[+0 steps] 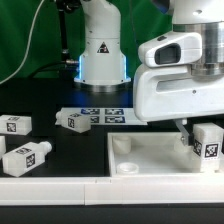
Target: Assemble one leg
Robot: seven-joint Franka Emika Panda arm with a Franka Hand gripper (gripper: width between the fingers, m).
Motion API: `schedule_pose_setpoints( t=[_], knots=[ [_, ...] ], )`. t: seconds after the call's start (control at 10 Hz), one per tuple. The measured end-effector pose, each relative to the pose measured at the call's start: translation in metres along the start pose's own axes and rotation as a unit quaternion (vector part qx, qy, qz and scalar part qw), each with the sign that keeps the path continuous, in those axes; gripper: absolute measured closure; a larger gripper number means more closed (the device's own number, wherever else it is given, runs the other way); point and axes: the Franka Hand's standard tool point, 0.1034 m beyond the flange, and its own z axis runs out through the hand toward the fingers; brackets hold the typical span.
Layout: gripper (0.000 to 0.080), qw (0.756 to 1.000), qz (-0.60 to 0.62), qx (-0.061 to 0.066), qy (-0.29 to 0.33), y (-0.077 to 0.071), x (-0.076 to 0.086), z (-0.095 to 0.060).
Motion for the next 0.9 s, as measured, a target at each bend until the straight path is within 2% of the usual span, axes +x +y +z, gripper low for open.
schedule_pose_setpoints(
  t=[0.1,0.3,0.5,0.6,0.9],
  knots=[
    [0.0514,0.999,0.034,0.000,0.000,0.0000,0.0000,0.0000],
    [0.0512,0.993,0.119,0.000,0.004,0.0003,0.0007,0.0001],
    [0.0512,0.967,0.255,-0.001,0.013,0.0007,0.0011,-0.0001],
    [0.0512,0.941,0.337,0.000,0.012,0.0006,0.0010,0.0000],
    [0.0512,0.820,0.572,0.021,-0.001,0.0009,0.0006,0.0005]
  ],
)
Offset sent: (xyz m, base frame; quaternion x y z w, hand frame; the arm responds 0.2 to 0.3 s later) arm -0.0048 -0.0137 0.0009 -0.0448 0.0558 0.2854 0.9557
